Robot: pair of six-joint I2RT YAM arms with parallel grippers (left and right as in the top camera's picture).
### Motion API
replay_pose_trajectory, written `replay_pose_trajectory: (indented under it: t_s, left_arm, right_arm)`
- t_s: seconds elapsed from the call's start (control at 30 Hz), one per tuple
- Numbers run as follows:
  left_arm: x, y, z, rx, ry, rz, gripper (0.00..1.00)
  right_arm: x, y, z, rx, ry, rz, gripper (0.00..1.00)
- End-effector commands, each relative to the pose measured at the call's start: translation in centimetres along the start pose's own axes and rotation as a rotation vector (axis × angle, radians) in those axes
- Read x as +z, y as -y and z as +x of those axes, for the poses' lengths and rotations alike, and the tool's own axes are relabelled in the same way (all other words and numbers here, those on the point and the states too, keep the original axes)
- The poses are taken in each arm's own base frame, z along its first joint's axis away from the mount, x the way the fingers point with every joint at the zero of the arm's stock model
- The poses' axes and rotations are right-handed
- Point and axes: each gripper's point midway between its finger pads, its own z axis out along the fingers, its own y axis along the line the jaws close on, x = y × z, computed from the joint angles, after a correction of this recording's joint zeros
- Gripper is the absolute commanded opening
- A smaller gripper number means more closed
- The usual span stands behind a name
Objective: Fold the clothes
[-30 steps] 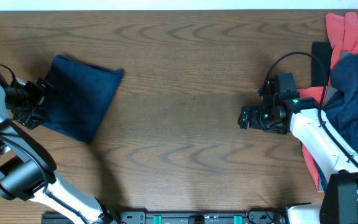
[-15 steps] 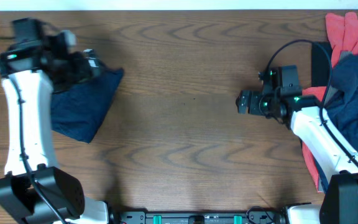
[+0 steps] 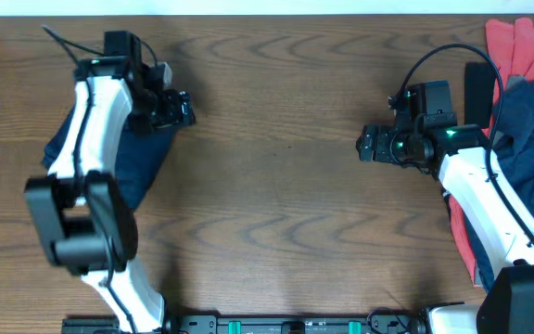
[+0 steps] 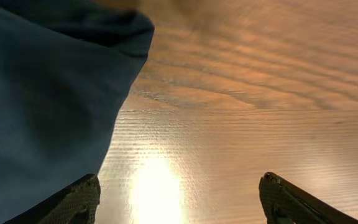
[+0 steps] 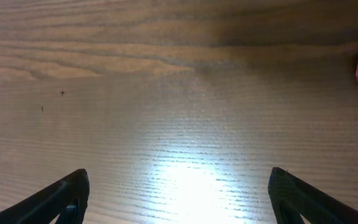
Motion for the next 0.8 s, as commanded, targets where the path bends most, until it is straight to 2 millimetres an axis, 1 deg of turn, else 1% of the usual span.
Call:
replay_pose_trajectory:
  t_s: [0.0,0.03,0.1,0.17,0.2,0.27,0.3,0.37,0.47,0.53,0.6,0.67,0.77]
  left_arm:
    - [2.8,-0.4,0.5,-0.012,-0.072,0.025,0.82]
    - [3.8,-0.7,0.7,-0.018,-0.092,0.023,0.82]
    - [5.2,-1.4,0.5,-0.025,-0.101,0.015,0.81]
    - [5.9,-2.4,-0.4,-0.026,-0.071,-0.009,0.8]
    - [5.9,-2.8,-0.9,-0.026,-0.055,-0.02,0.81]
    - [5.8,-3.5,-2.4,-0.021,0.008,-0.028,0.92]
    - [5.7,-3.7,-3.1,-0.019,0.036,-0.028,0.96]
    - [5.3,-4.6,-4.3,-0.026,0.088,-0.031,0.98]
    - [4.8,-6.1,-5.3,-0.049,0.131,-0.036,1.0]
    - [4.5,-7.1,-5.5,-0.074,0.142,-0.039,0.99]
    - [4.3,-7.7,-5.2,-0.096,0.136,-0.041,0.99]
    - [4.3,-7.9,-4.7,-0.107,0.114,-0.041,0.99]
    - [4.5,-7.6,-4.0,-0.106,0.086,-0.039,0.99]
  right_arm:
    - [-0.2,0.3,-0.4,0.002,0.006,0.009,0.9]
    - [-0.2,0.3,-0.3,0.002,0.005,0.009,0.9]
    - [-0.2,0.3,-0.3,0.003,0.004,0.009,0.9]
    - [-0.2,0.4,-0.1,0.005,-0.006,0.012,0.9]
    - [-0.2,0.4,0.1,0.006,-0.013,0.014,0.9]
    - [-0.2,0.5,0.7,0.009,-0.035,0.02,0.9]
    - [-0.2,0.6,0.9,0.011,-0.043,0.022,0.9]
    - [-0.2,0.7,1.2,0.013,-0.057,0.026,0.91]
    - [-0.2,0.7,1.5,0.015,-0.068,0.029,0.92]
    - [-0.2,0.8,1.5,0.016,-0.07,0.03,0.93]
    - [-0.2,0.8,1.5,0.015,-0.069,0.031,0.93]
    - [-0.2,1.0,1.5,0.015,-0.066,0.041,0.94]
    - [-0.2,1.0,1.4,0.015,-0.065,0.045,0.95]
